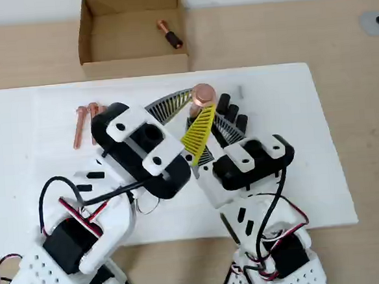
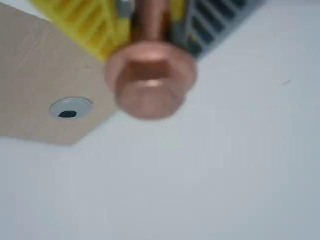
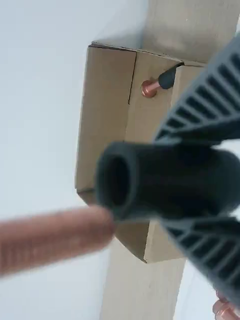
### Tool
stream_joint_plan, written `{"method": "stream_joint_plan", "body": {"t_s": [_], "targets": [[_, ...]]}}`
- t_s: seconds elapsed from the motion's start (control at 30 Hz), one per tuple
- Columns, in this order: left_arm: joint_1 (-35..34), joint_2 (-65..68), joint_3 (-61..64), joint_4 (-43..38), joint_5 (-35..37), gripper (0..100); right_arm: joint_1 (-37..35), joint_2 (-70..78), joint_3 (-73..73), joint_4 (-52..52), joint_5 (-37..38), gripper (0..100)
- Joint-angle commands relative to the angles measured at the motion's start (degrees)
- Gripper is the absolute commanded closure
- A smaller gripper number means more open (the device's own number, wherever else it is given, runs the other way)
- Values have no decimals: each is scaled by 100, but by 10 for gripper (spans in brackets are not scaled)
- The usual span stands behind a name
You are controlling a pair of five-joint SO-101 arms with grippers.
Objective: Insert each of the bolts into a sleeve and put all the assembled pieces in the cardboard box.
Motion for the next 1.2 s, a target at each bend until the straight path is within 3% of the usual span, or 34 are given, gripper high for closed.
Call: {"method": "stream_joint_plan", "body": {"t_s": [0.0,0.57,1.17], "targets": [[-149,-31,-378,-26,26,993,-57,-664,-48,-158,53,988],[-229,31,18,-721,387,993,-57,-664,-31,-158,35,988],[-79,31,237,-738,396,992,-57,-664,-31,-158,44,988]]}}
